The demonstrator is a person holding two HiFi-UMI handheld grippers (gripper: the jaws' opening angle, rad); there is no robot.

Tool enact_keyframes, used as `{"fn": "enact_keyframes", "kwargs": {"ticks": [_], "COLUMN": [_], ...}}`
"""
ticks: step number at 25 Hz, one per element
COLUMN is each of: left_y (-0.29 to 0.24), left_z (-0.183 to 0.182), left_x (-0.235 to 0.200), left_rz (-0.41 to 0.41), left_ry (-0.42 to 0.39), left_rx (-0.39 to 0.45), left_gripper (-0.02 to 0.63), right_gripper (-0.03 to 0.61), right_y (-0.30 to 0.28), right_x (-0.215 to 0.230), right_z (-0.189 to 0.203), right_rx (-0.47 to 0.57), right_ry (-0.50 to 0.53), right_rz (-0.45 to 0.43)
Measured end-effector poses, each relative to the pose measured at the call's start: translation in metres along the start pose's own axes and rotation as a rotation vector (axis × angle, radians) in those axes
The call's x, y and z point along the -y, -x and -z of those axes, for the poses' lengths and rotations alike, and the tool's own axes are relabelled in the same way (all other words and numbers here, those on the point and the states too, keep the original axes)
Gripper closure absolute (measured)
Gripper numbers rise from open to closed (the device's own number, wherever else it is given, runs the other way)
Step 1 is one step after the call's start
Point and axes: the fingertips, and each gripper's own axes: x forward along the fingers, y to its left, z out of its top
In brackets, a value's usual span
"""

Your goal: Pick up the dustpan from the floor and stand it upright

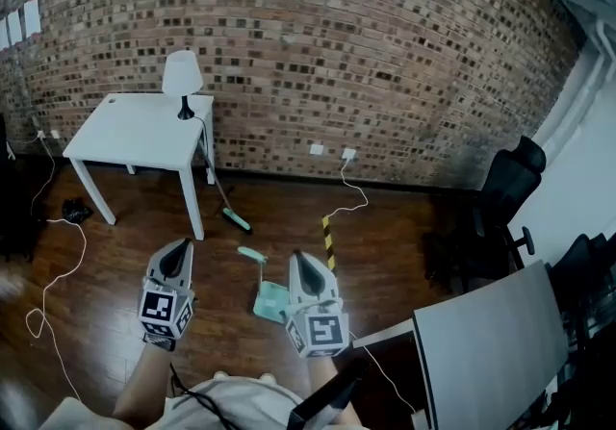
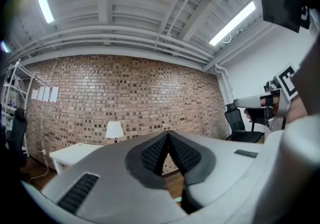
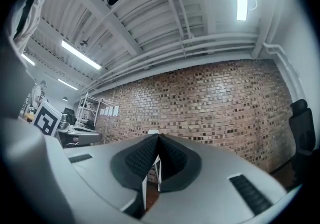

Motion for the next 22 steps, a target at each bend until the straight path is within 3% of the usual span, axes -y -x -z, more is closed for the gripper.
{"fn": "enact_keyframes", "kwargs": {"ticks": [11, 16, 22], "left_y": [0.045, 0.083, 0.127], "left_z": [-0.012, 0.016, 0.042], "left_x": [0.001, 0.011, 0.040], "left_rz": [0.021, 0.068, 0.125], "left_ry": [-0.016, -0.002, 0.057], "left_rx": [0.012, -0.056, -0.107], "left_gripper": [0.612, 0.614, 0.614], "right_gripper": [0.580, 0.581, 0.581], "right_y": [0.026, 0.062, 0.125], "right_x": [-0.036, -0.055, -0.072], "right_z": [-0.001, 0.005, 0.041], "right_rx": [-0.021, -0.060, -0.184], "right_ry": [-0.025, -0.077, -0.024], "right_rz": [0.012, 0.032, 0.073]}}
